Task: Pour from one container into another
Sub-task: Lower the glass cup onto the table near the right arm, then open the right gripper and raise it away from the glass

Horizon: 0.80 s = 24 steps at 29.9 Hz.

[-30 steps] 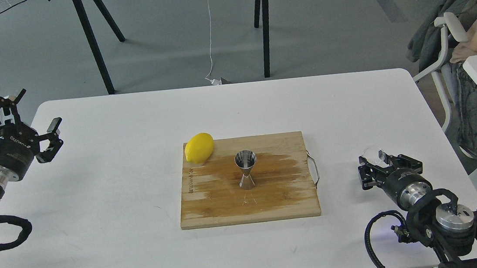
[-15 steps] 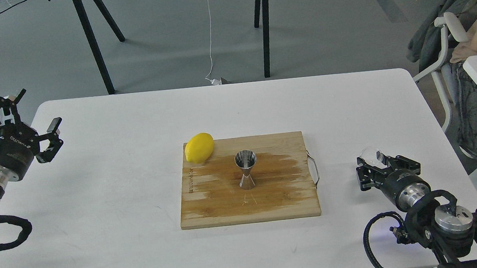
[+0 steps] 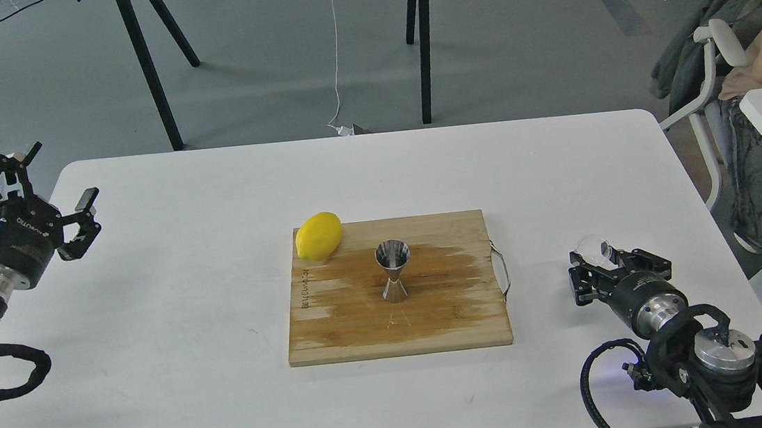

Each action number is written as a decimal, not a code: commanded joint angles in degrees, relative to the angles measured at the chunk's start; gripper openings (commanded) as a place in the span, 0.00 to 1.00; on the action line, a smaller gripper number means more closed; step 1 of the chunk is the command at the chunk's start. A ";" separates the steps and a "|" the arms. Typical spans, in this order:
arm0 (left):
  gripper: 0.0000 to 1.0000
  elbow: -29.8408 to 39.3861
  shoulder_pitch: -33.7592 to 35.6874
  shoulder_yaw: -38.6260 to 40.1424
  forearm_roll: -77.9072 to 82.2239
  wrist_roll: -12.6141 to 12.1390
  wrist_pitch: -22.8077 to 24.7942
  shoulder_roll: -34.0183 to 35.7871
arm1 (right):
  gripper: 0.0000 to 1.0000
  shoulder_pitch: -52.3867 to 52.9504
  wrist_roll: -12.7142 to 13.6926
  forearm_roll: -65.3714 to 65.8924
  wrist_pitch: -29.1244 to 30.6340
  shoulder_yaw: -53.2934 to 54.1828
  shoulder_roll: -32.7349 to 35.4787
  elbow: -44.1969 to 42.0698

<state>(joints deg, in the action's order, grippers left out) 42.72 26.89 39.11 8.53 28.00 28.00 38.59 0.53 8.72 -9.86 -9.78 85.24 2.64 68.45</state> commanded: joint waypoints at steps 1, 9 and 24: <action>0.99 0.00 0.00 0.00 0.00 0.00 0.00 0.00 | 0.99 0.00 -0.02 0.01 -0.07 -1.12 0.00 -0.07; 0.99 0.00 0.00 0.00 0.00 0.00 0.00 0.00 | 0.99 -0.09 -0.02 0.01 0.02 -1.65 0.00 0.01; 0.99 0.00 -0.18 0.00 0.08 0.00 0.00 0.00 | 0.99 -2.73 -0.02 0.01 2.66 -0.42 2.28 8.79</action>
<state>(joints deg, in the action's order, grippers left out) 42.71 26.73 39.11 8.53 28.00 28.00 38.59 -1.45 8.76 -9.88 -7.48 84.78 3.82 74.42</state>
